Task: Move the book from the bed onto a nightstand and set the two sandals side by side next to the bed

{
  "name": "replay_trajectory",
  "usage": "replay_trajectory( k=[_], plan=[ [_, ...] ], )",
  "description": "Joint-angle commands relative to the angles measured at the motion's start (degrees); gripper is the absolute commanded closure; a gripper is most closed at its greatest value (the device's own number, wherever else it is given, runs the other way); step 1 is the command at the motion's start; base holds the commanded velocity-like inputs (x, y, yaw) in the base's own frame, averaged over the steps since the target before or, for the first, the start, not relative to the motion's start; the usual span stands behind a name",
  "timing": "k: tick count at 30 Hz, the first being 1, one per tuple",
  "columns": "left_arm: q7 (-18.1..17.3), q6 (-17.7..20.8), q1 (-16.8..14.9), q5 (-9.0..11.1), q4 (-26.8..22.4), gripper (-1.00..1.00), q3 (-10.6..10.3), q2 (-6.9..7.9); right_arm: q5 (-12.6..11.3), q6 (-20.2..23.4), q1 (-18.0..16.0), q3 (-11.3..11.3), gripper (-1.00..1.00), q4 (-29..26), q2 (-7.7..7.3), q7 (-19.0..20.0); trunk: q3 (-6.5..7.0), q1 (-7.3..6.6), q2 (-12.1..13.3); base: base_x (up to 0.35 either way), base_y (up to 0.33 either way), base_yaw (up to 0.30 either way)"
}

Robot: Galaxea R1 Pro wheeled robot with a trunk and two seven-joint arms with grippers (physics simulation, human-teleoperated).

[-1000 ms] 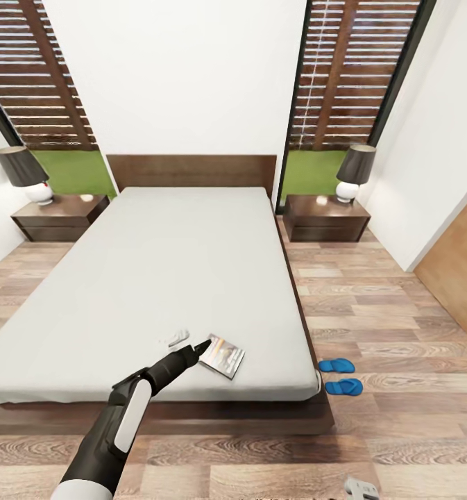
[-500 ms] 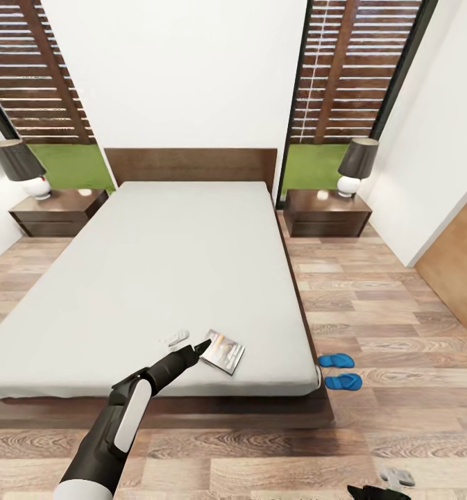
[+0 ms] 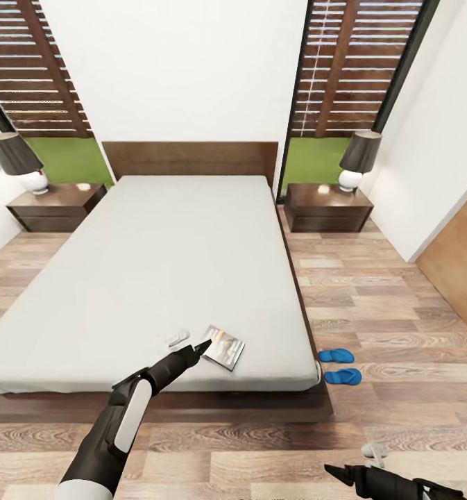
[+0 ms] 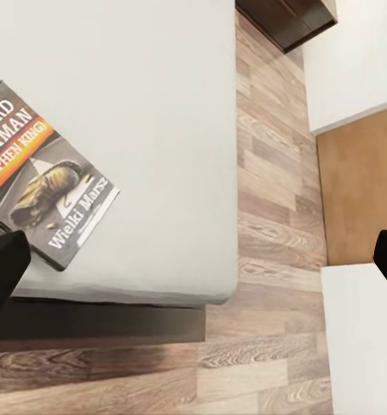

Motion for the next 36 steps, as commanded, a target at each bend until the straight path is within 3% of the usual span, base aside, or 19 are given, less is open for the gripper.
replay_trajectory(
  k=[1,11,27,36],
  plan=[
    [-0.2,0.5,0.0,0.3,0.0,-1.00,0.2,-0.05,0.3,0.5,0.0,-0.5,-1.00,0.0,0.03,0.4,-0.19,0.03,-0.1,0.035,0.000,0.000],
    [-0.2,0.5,-0.1,0.4,0.0,-1.00,0.3,-0.03,0.3,0.4,0.0,-0.5,-1.00,0.1,0.03,-4.6,-1.10,0.03,-0.1,0.124,0.000,0.000],
    [-0.2,0.5,-0.1,0.4,0.0,-1.00,0.4,-0.02,0.3,0.4,0.0,-0.5,-1.00,0.1,0.03,-5.0,-2.55,0.03,-0.1,0.270,0.000,0.000],
    [-0.2,0.4,-0.1,0.4,0.0,-1.00,0.4,-0.03,0.3,0.4,0.0,-0.5,-1.00,0.1,0.03,-5.0,-3.37,0.03,-0.1,0.052,0.000,0.000]
  ],
)
